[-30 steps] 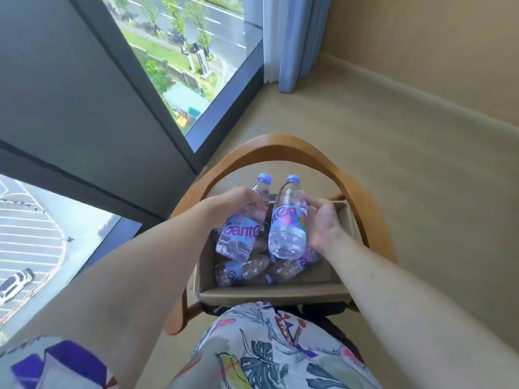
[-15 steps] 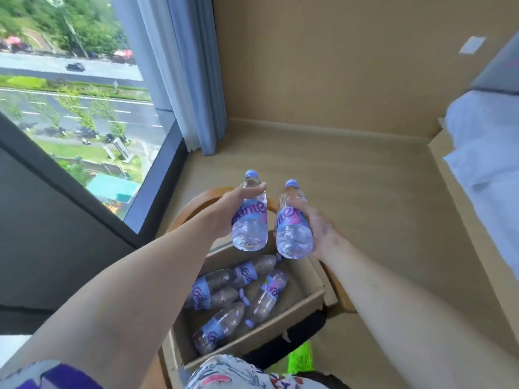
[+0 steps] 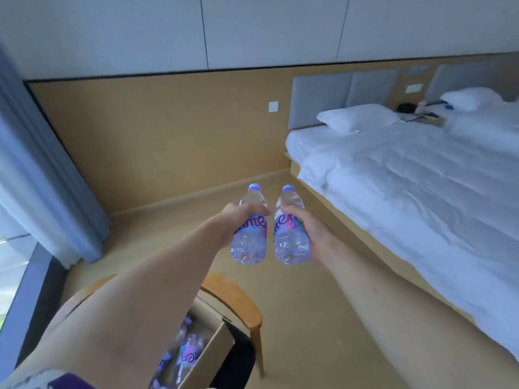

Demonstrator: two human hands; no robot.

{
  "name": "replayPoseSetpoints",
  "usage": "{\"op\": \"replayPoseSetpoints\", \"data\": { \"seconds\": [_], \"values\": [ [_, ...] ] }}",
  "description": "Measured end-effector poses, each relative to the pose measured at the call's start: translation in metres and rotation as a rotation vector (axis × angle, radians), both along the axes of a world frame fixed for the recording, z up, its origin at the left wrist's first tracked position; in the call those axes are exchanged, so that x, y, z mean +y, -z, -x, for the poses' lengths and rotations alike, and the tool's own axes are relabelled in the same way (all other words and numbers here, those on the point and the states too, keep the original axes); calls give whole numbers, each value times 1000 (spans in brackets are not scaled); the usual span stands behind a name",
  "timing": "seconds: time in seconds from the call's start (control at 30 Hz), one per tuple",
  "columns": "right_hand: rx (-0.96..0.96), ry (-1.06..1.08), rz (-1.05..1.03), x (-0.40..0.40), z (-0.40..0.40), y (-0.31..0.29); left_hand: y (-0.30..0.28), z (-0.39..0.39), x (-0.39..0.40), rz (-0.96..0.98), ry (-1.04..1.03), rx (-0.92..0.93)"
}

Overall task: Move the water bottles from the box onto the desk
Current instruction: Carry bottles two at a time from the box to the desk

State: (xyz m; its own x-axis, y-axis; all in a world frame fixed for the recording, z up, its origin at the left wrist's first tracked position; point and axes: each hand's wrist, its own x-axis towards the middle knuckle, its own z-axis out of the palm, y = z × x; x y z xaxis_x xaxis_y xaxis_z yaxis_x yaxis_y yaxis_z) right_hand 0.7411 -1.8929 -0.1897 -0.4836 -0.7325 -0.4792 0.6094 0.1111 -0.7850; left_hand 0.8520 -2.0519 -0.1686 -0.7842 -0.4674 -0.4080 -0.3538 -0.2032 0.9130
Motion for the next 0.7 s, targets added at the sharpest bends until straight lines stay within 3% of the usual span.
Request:
{"op": "replayPoseSetpoints", "data": {
  "seconds": [0.37,0.7],
  "values": [
    [107,424,85,280,100,-30,-30,168,246,-11,396,98],
    [122,877,79,513,111,-28,-31,270,482,7,821,59]
  ]
}}
